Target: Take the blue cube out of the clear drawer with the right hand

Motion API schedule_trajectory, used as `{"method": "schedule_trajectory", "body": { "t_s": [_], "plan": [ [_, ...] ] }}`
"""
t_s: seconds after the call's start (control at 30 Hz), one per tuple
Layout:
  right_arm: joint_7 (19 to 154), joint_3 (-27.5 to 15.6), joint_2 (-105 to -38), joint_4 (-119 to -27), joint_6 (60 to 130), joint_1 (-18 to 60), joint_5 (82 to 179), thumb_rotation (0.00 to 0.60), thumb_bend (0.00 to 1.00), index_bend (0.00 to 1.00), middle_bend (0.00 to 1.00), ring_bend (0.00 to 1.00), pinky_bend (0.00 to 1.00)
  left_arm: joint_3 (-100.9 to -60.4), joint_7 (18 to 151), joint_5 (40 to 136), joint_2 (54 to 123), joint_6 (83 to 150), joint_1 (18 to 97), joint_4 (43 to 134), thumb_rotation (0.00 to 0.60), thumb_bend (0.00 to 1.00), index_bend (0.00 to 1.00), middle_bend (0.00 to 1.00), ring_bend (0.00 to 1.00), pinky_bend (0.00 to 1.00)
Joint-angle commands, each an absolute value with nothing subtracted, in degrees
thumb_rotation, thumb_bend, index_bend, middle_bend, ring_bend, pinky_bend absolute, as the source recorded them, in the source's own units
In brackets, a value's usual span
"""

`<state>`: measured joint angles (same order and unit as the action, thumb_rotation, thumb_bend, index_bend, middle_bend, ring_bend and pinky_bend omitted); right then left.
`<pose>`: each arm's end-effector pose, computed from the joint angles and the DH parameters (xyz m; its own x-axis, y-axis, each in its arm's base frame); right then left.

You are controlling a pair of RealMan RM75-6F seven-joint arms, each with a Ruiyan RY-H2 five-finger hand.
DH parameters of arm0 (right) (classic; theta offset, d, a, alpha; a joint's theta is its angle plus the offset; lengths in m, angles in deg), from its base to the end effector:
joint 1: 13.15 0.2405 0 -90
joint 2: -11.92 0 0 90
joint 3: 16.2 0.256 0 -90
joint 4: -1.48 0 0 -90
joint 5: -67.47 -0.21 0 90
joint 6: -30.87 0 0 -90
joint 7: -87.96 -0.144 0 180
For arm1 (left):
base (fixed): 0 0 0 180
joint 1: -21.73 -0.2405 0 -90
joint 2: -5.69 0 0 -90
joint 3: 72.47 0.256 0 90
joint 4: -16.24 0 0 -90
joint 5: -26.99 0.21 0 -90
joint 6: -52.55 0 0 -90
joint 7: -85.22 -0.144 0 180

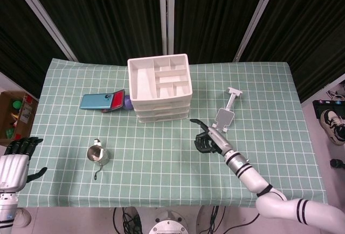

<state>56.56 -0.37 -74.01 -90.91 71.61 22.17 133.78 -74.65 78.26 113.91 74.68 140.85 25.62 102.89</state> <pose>-0.1463 -0.3123 -0.0237 -0.4528 -0.5965 0.6627 -0.8607 0.0985 -0.4995 -0.3213 0.1739 0.1455 0.5170 -0.0367 0.8552 0.8558 -0.0015 -0.5174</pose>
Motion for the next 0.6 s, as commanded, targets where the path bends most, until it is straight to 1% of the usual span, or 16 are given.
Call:
{"method": "schedule_trajectory", "body": {
  "t_s": [0.03, 0.27, 0.6],
  "plan": [
    [47.91, 3.76, -79.95, -85.29, 65.75, 25.91, 131.09, 0.600, 0.48, 0.10, 0.70, 0.71, 0.80, -74.81, 78.60, 113.87, 74.76, 140.77, 25.75, 102.53, 0.600, 0.06, 0.22, 0.22, 0.17, 0.19],
    [40.40, 7.31, -85.54, -79.00, 60.45, 29.50, 130.88, 0.600, 0.48, 0.10, 0.70, 0.71, 0.80, -74.95, 79.31, 113.76, 74.96, 140.76, 25.77, 101.87, 0.600, 0.06, 0.22, 0.22, 0.17, 0.19],
    [36.85, 9.69, -91.70, -72.03, 57.77, 33.67, 133.30, 0.600, 0.49, 0.09, 0.70, 0.71, 0.80, -75.12, 80.09, 113.44, 75.08, 140.70, 25.71, 101.12, 0.600, 0.06, 0.22, 0.22, 0.17, 0.19]
  ]
}}
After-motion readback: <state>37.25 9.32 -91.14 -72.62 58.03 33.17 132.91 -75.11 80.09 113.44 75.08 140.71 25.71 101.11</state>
